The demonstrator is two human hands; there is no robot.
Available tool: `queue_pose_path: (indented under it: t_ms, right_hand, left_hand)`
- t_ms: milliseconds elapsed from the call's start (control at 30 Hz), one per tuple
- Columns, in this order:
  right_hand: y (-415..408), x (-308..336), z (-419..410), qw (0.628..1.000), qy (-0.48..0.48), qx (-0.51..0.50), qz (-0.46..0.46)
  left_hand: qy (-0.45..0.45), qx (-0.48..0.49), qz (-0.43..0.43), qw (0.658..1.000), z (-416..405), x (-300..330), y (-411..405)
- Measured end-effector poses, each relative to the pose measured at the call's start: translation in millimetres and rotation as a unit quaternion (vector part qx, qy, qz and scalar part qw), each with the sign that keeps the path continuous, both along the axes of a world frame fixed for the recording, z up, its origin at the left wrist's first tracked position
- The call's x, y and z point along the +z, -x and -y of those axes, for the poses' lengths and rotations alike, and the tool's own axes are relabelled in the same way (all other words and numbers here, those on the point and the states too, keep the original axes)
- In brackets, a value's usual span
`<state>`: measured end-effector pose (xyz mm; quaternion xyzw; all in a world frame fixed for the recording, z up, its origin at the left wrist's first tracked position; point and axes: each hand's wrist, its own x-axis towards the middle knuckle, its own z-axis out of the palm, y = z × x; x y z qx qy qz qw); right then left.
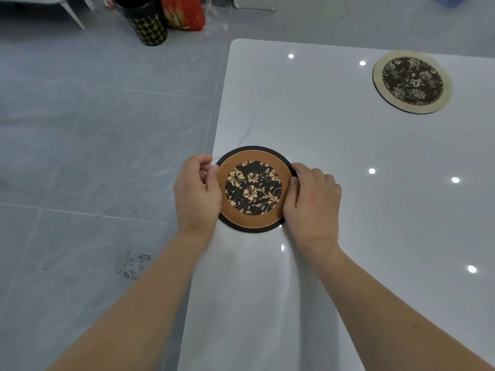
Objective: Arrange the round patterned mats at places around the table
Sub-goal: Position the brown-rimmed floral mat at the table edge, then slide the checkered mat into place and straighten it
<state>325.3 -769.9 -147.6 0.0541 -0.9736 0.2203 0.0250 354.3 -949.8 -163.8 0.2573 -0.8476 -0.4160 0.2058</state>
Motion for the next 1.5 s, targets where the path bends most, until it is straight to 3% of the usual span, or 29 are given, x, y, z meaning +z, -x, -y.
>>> queue_pose_path:
  t_ms: [300,567,833,1200,1367,1433,1500]
  right_hand:
    - [1,-3,0,1.0,-0.011,0.0,-0.001]
    - [2,-2,1,1.0,-0.006,-0.024,-0.006]
    - [2,1,1,1.0,-0.006,-0.023,-0.002]
    - [4,-3,1,1.0,-0.001,-0.021,-0.003]
    - [-1,8,-7,0.994,0.101,-0.029,0.003]
    - [-3,15,-18,0.986,0.157,-0.058,0.005]
    - [-9,17,-40,0.986,0.155,-0.062,-0.005]
  left_hand:
    - [0.07,-0.004,0.026,0.997,-4,4,1]
    - [0.058,-0.012,0.038,0.998,-5,2,-1]
    - [0.079,-0.071,0.118,0.987,-5,-2,6]
    - [0.088,-0.087,0.133,0.983,-5,-2,7]
    - [0.189,-0.077,0.153,0.967,-8,17,4]
    - [0.231,-0.068,0.125,0.962,-14,31,6]
    - [0.282,-0.086,0.095,0.951,-29,41,7]
